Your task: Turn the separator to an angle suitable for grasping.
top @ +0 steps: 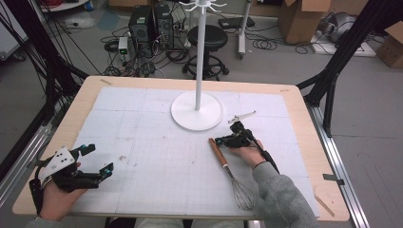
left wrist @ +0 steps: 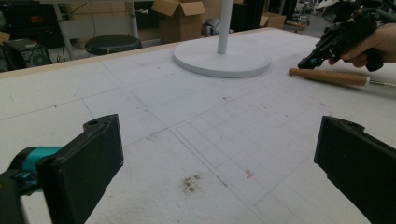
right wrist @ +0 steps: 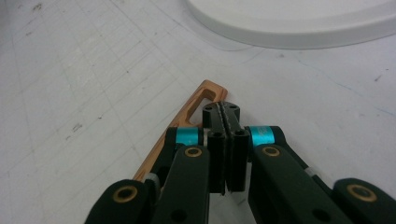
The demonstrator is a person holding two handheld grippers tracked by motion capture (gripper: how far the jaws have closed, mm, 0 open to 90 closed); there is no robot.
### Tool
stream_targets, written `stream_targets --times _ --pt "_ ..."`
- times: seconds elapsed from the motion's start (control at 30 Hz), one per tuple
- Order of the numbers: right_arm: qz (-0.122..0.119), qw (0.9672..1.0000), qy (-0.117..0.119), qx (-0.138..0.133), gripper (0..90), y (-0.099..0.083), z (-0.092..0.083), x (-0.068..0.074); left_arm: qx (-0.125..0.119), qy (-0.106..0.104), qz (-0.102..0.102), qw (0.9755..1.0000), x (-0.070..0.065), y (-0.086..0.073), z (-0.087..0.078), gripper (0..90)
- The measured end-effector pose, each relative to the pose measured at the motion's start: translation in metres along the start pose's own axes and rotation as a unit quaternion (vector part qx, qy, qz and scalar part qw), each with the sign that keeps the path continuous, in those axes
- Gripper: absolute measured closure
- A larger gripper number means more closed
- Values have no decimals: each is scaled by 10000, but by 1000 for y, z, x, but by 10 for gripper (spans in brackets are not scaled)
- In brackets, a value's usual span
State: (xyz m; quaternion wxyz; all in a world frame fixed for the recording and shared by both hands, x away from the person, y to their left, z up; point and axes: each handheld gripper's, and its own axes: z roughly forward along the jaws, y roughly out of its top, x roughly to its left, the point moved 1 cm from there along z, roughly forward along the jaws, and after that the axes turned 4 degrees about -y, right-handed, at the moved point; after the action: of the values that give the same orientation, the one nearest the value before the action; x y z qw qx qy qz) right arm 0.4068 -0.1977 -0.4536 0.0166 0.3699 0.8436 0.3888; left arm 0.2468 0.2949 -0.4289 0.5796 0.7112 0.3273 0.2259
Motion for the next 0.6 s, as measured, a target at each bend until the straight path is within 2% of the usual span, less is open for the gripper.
stream_targets --times 0.33,0.6 --pt "-271 9991 185 263 900 13 15 18 -18 -11 4 10000 0 1 -1 18" --pt "-229 9989 253 320 900 14 17 21 -14 -24 5 10000 0 1 0 18"
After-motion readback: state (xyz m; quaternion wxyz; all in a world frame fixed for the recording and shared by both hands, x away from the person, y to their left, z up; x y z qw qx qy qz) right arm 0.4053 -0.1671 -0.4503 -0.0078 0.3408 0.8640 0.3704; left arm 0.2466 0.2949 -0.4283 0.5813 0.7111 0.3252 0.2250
